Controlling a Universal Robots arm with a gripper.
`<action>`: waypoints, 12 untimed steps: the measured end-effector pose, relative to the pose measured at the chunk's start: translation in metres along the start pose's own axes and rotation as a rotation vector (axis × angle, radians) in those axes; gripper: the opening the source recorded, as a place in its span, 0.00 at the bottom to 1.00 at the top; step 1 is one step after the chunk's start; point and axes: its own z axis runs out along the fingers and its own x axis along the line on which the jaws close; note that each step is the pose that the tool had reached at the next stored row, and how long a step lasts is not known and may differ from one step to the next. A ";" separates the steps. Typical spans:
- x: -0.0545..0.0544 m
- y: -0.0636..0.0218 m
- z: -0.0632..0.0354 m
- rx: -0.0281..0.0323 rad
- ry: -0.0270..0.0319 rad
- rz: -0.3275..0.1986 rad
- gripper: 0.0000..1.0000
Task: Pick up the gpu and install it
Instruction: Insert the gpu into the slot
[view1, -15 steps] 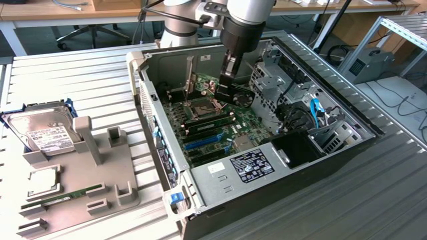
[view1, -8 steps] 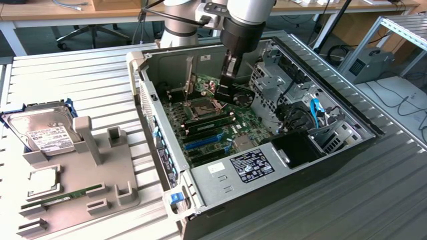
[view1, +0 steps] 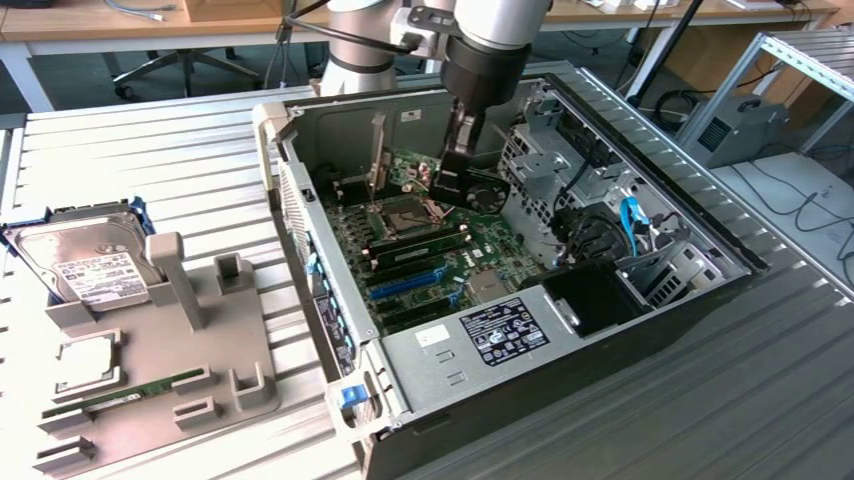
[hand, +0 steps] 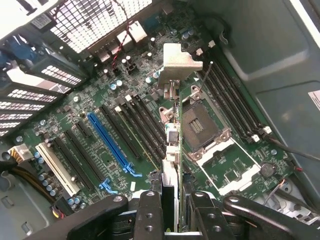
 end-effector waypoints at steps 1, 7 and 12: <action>0.000 -0.0001 0.0000 -0.0002 0.0003 -0.006 0.26; 0.000 -0.0003 0.0003 -0.0011 0.0022 -0.055 0.26; 0.000 -0.0005 0.0004 -0.0018 0.0038 -0.093 0.26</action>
